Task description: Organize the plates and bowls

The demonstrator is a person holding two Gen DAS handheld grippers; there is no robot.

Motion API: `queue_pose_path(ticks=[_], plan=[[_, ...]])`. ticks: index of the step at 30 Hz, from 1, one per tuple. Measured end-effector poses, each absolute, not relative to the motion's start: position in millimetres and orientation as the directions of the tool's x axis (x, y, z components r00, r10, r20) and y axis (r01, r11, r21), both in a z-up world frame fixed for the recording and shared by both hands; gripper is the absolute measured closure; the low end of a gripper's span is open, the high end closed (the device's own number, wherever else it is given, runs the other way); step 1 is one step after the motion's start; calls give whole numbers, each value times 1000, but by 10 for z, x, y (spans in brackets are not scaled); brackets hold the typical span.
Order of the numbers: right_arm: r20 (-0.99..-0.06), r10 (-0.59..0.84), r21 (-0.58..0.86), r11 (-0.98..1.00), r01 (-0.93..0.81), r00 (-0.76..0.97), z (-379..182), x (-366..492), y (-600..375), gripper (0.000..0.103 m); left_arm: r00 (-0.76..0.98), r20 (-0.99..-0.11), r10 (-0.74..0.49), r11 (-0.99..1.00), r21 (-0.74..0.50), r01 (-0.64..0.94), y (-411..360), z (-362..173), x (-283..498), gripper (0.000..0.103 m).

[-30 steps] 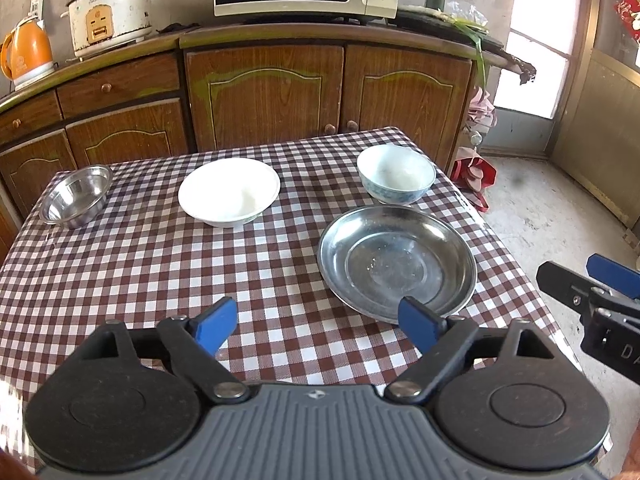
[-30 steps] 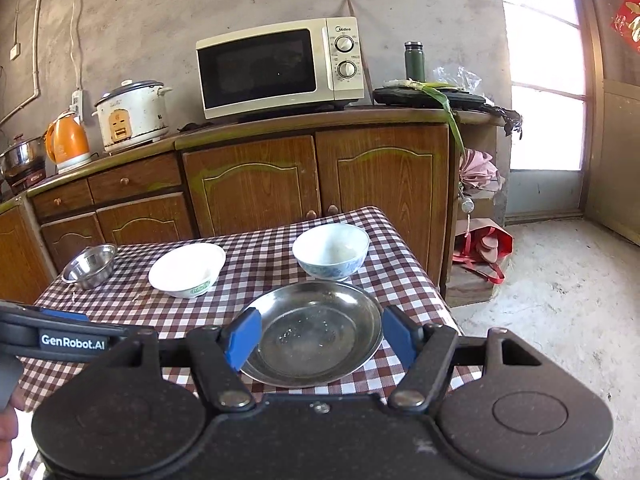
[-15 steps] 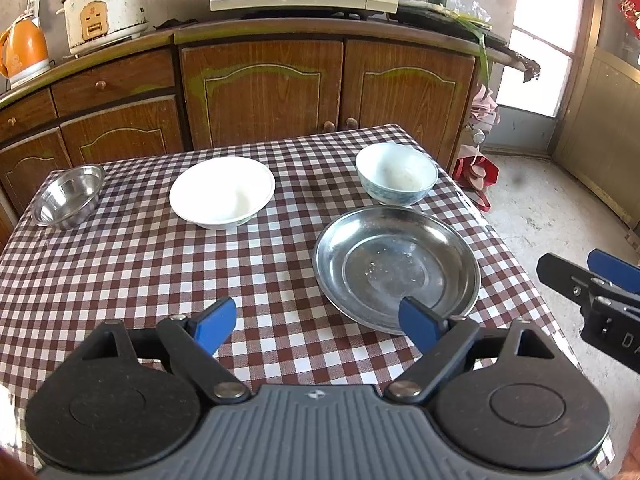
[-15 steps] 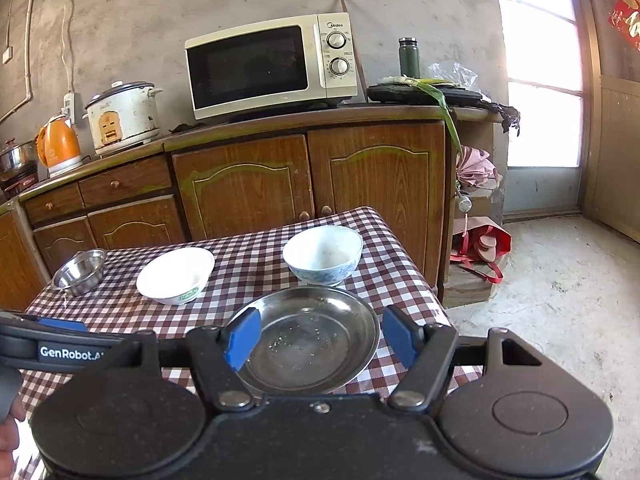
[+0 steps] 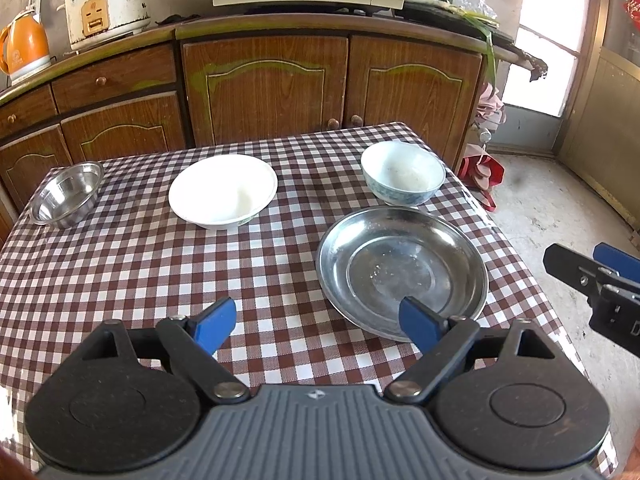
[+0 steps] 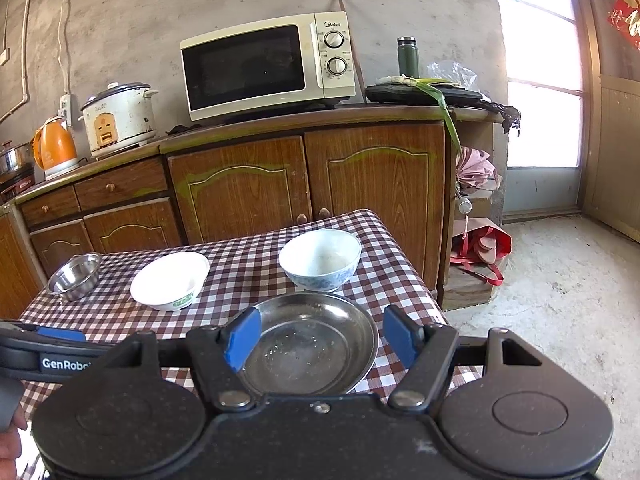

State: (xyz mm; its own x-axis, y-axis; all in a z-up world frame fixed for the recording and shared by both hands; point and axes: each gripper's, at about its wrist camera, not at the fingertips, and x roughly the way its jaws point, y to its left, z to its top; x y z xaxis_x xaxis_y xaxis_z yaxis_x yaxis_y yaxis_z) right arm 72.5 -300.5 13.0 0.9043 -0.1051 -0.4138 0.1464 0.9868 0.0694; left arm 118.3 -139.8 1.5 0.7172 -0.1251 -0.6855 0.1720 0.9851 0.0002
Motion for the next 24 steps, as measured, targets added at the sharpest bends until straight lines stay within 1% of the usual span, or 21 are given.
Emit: queue_pose_path(ticks=[24], plan=[[-436, -115, 82, 983, 166, 893, 21, 907, -3098, 22, 714, -692, -108, 987, 13, 162, -1395, -73, 1343, 12]])
